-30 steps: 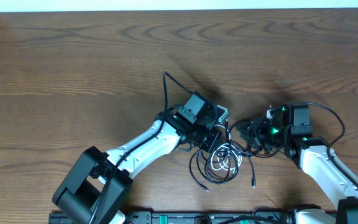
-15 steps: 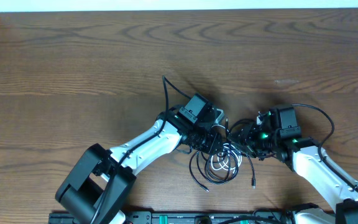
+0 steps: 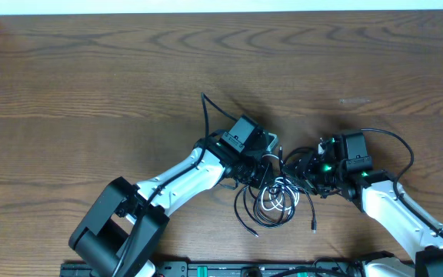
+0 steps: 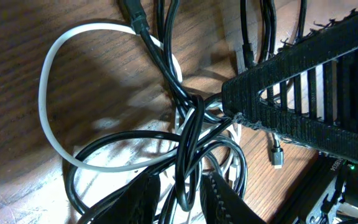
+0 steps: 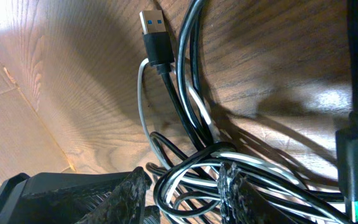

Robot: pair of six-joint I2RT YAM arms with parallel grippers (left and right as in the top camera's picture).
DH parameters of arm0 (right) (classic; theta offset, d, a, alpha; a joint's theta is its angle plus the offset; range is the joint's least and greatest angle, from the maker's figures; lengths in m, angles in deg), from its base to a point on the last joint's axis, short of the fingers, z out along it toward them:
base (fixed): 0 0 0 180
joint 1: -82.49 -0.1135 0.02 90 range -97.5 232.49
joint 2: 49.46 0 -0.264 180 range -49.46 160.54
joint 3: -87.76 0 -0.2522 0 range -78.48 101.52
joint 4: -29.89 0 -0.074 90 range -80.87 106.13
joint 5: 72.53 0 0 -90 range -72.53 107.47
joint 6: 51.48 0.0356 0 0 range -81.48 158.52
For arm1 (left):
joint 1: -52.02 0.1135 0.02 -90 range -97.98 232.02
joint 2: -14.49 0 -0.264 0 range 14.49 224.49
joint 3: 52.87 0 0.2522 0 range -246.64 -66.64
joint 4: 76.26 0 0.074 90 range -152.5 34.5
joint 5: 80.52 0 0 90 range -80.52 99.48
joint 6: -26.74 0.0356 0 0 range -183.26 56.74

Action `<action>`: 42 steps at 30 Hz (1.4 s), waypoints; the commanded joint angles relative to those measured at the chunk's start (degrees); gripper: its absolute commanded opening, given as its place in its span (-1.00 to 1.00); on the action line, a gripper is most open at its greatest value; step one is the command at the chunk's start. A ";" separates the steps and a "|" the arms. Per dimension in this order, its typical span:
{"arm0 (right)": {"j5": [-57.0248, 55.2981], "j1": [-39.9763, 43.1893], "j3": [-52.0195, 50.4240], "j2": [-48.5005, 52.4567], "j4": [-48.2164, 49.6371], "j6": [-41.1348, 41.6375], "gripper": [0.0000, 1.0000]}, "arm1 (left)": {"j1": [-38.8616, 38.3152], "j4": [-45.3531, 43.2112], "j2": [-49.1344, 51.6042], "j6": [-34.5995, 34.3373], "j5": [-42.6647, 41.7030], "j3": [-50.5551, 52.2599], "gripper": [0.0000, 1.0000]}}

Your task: Untangle cables

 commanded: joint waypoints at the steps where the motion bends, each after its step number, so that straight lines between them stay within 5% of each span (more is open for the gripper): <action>1: -0.35 -0.20 -0.44 0.48 0.15 -0.72 -0.31 | -0.22 -0.26 0.66 0.76 0.37 0.09 -0.46; 5: -0.35 -0.20 -0.44 0.48 0.15 -0.72 -0.31 | -1.55 -0.26 0.66 0.76 2.62 0.17 -0.59; 7: -0.35 -0.20 -0.44 0.48 0.13 -0.72 -0.32 | -2.67 -0.28 0.66 0.76 5.35 0.17 -0.85; 20: -0.33 -0.20 -0.44 0.48 0.13 -0.72 -0.32 | -3.76 -0.39 0.66 0.76 6.38 0.26 -0.70; 25: -0.31 -0.20 -0.44 0.48 0.11 -0.72 -0.33 | -3.74 -0.46 0.66 0.76 6.34 0.31 -0.85; 32: 0.90 -0.20 -0.44 0.48 -1.75 0.83 -0.39 | -3.74 -1.51 0.63 17.68 -0.35 0.28 -0.85; 42: 2.12 -0.63 -0.44 0.48 -1.95 7.85 -0.47 | -3.74 -2.19 0.63 18.12 -1.44 0.28 -0.85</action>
